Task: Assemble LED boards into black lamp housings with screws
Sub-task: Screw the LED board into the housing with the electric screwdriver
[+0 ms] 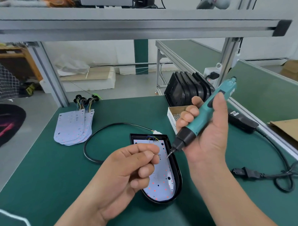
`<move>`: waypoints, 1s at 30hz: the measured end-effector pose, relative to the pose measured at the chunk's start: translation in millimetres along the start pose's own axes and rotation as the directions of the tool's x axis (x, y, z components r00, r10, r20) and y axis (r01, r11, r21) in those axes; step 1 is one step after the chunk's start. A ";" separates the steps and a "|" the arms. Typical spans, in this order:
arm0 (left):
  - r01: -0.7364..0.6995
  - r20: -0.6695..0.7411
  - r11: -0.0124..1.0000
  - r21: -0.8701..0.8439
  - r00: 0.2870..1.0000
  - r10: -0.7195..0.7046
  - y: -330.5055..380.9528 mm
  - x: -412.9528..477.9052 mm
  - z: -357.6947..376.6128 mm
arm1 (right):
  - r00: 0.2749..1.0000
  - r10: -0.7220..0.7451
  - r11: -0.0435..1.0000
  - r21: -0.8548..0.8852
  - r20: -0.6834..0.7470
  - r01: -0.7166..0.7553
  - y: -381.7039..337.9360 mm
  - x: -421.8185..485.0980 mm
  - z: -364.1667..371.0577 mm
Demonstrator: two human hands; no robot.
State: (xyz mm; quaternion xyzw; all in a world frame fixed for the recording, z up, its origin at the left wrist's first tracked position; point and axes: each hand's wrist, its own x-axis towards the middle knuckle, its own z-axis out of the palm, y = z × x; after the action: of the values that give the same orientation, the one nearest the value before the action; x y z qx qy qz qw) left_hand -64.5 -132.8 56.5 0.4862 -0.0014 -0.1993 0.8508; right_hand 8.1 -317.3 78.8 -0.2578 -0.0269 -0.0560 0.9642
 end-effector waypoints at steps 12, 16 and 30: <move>-0.018 -0.089 0.998 0.062 0.996 0.023 -10.3 -2.7 6.5 | 0.994 -0.105 0.994 0.007 0.021 0.105 3.4 -13.6 7.4; -0.028 -0.095 0.997 0.066 0.995 0.034 -11.5 -3.3 7.4 | 0.992 -0.114 0.993 -0.011 0.044 0.115 5.5 -15.1 8.1; -0.049 -0.103 0.993 0.107 0.993 0.060 -13.6 -3.5 8.5 | 0.988 -0.150 0.986 -0.064 0.046 0.153 3.6 -14.0 5.8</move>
State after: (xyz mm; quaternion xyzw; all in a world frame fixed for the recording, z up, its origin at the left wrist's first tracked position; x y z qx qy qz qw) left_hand -74.0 -144.6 50.4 0.5395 0.0200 -0.1497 0.8283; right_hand -5.5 -310.0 81.0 -0.2884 -0.0646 -0.1248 0.9472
